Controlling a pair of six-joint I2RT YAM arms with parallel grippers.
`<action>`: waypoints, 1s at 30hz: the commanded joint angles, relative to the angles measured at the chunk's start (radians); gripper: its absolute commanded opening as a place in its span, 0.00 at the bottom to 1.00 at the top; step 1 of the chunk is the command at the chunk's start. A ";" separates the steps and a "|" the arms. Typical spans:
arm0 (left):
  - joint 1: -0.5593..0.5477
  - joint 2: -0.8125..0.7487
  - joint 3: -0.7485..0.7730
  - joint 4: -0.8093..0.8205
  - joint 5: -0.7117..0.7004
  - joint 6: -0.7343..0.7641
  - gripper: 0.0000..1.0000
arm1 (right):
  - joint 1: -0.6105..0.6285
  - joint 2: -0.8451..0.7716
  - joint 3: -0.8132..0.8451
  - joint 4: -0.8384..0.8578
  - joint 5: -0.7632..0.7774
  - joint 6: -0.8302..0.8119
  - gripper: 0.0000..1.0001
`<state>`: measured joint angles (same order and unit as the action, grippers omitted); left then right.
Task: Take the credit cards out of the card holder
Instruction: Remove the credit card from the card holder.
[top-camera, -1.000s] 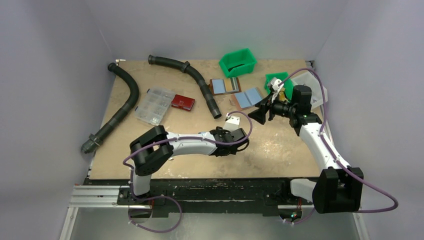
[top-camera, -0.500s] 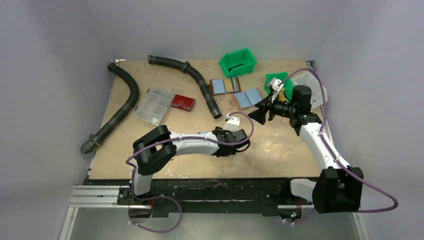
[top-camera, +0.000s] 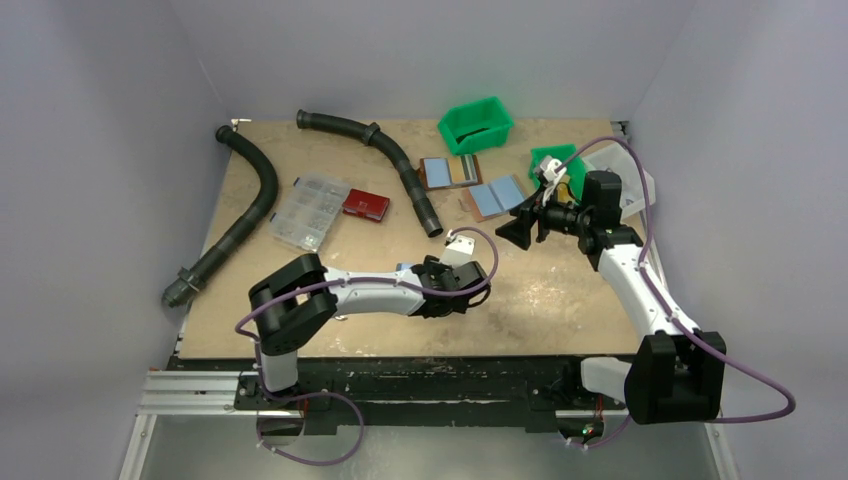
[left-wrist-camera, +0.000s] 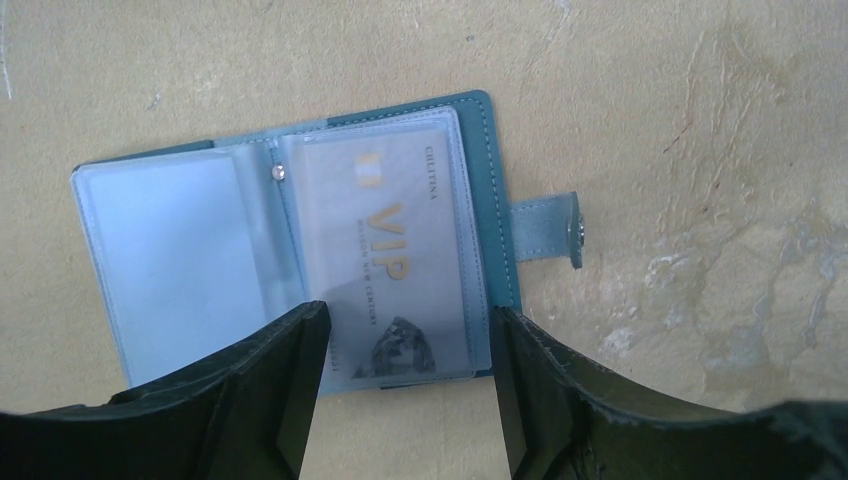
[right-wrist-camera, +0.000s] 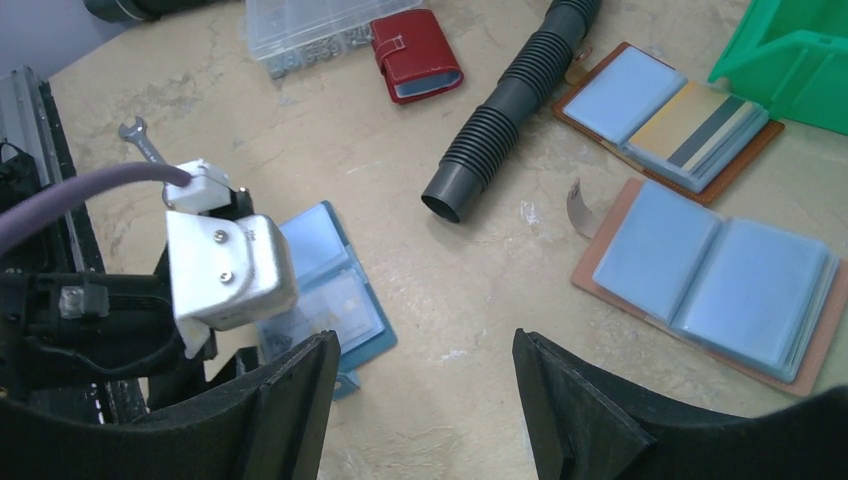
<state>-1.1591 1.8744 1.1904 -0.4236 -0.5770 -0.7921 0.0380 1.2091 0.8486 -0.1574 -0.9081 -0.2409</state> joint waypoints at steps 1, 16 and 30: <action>-0.002 -0.099 -0.048 0.079 0.020 0.052 0.64 | -0.003 0.009 0.047 0.003 -0.015 -0.016 0.72; -0.002 -0.079 -0.050 0.076 0.017 0.076 0.65 | -0.001 0.014 0.050 -0.003 -0.020 -0.020 0.72; 0.005 -0.051 -0.049 0.058 -0.001 0.071 0.62 | -0.001 0.017 0.051 -0.008 -0.023 -0.021 0.72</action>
<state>-1.1587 1.8088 1.1339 -0.3614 -0.5549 -0.7364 0.0383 1.2240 0.8532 -0.1658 -0.9081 -0.2481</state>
